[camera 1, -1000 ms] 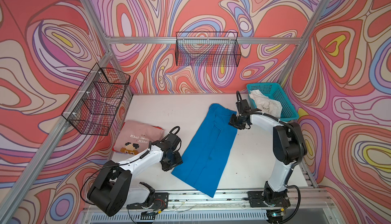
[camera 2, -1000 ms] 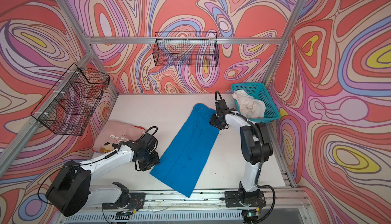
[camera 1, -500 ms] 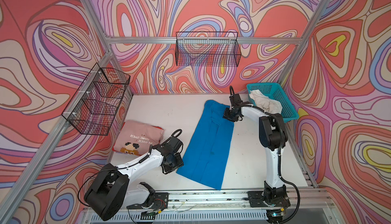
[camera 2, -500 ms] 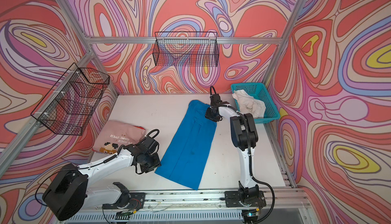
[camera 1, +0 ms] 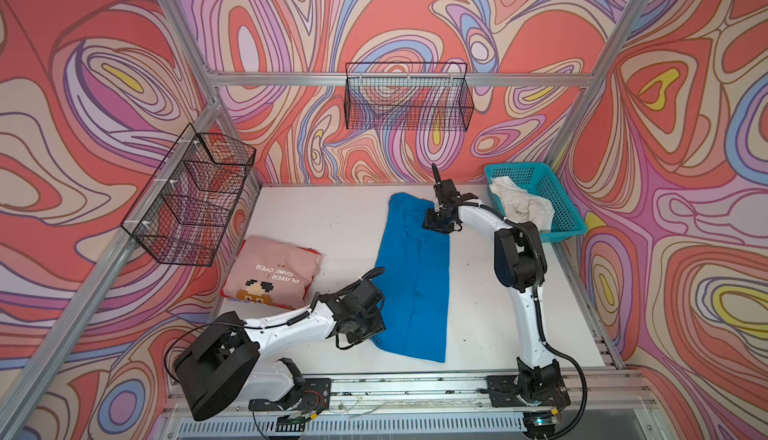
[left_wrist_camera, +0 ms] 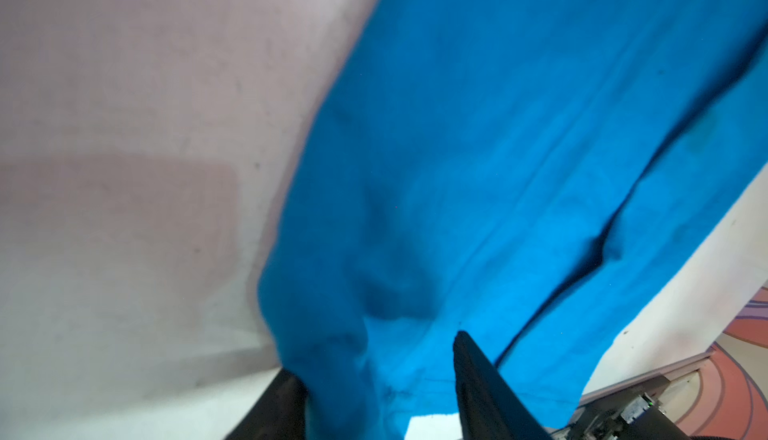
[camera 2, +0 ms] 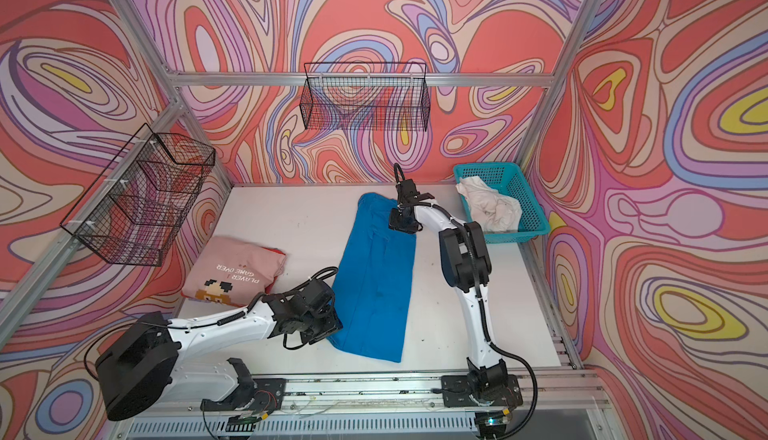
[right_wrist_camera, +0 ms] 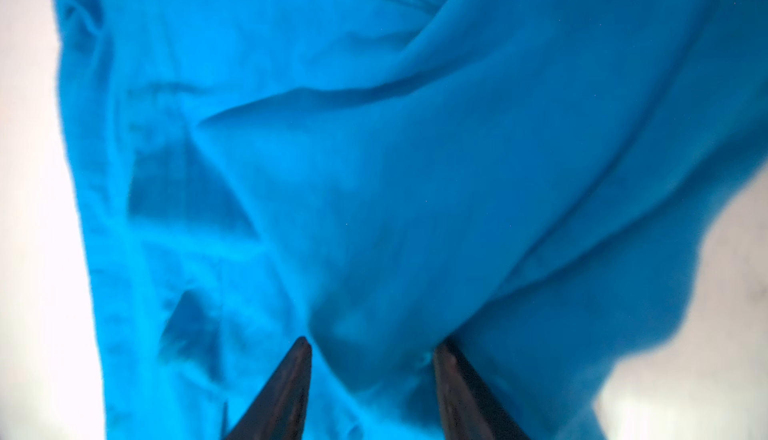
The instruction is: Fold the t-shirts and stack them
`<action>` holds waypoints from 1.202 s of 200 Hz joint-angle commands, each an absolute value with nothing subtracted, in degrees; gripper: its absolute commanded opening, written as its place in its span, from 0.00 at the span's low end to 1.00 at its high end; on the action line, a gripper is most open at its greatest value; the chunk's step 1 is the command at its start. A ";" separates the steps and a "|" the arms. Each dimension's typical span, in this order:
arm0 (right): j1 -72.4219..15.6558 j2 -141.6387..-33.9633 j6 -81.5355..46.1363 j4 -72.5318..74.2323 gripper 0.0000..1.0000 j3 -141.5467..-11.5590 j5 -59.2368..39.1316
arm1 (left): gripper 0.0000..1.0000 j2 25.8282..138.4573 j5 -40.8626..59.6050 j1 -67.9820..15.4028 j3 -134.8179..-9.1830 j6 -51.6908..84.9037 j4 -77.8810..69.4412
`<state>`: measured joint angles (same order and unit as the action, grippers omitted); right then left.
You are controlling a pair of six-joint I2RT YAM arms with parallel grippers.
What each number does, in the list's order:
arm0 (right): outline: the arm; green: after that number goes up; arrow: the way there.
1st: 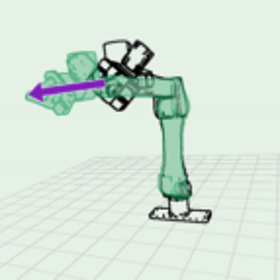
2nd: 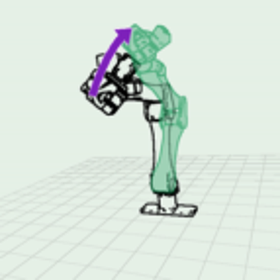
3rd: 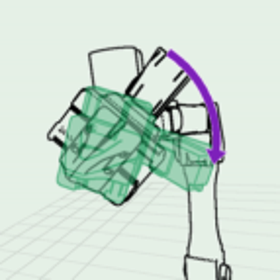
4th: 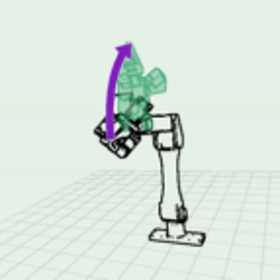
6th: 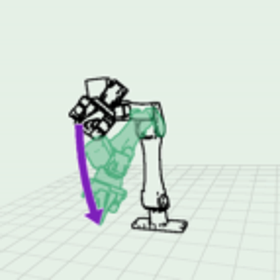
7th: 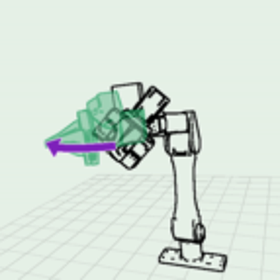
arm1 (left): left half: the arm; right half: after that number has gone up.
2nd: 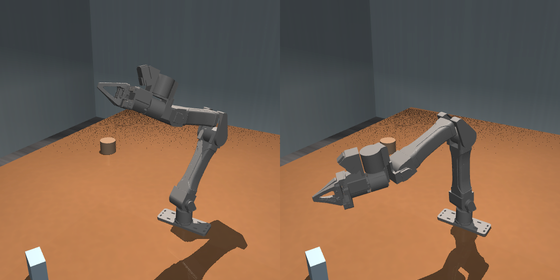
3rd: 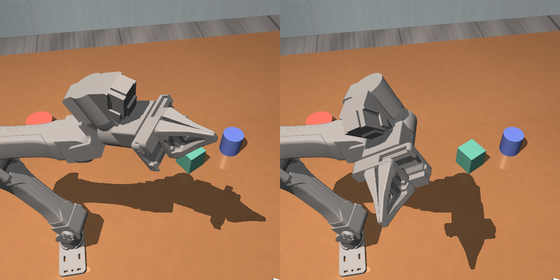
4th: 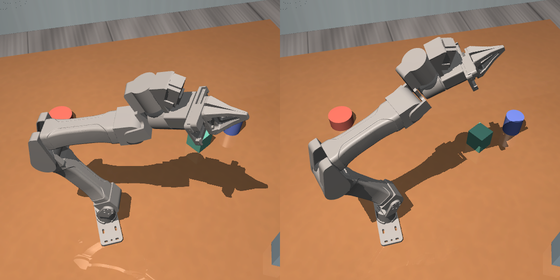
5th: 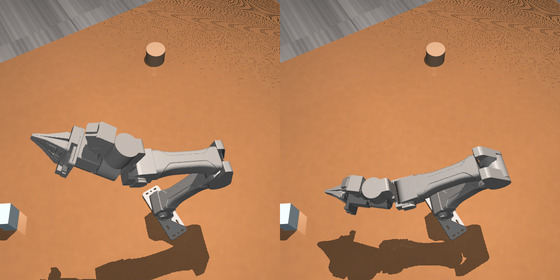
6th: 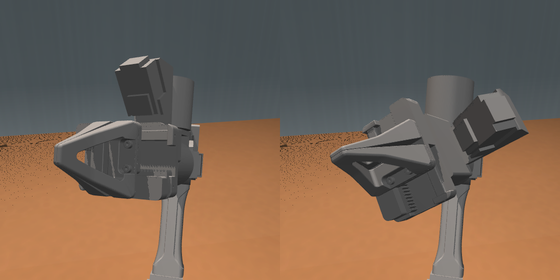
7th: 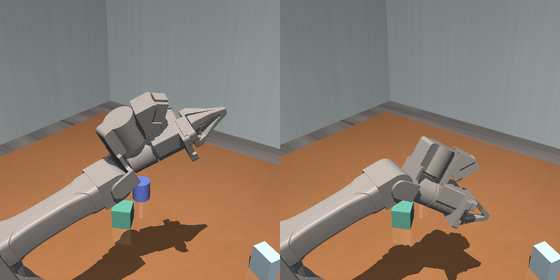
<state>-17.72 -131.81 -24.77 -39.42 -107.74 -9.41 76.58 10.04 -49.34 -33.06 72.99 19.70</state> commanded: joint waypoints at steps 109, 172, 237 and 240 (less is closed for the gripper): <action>-24.85 -84.19 -31.04 -35.12 0.56 -59.96 -6.62 | 0.57 73.29 8.11 -58.31 -26.55 80.82 24.72; -37.03 -68.45 -44.77 -38.04 0.57 -39.05 -7.73 | 0.56 60.75 7.47 -59.06 -18.29 81.94 23.60; -54.11 -64.06 -61.97 -39.46 0.59 -33.44 -3.31 | 0.71 56.21 4.64 -59.06 -18.05 80.14 25.70; -54.25 -63.87 -62.40 -39.51 0.58 -33.22 -3.19 | 0.73 56.12 4.40 -58.99 -18.16 80.02 26.34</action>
<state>-52.18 -65.63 -54.06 -38.26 -34.30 -6.13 55.86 8.32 -58.89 -19.62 80.36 16.67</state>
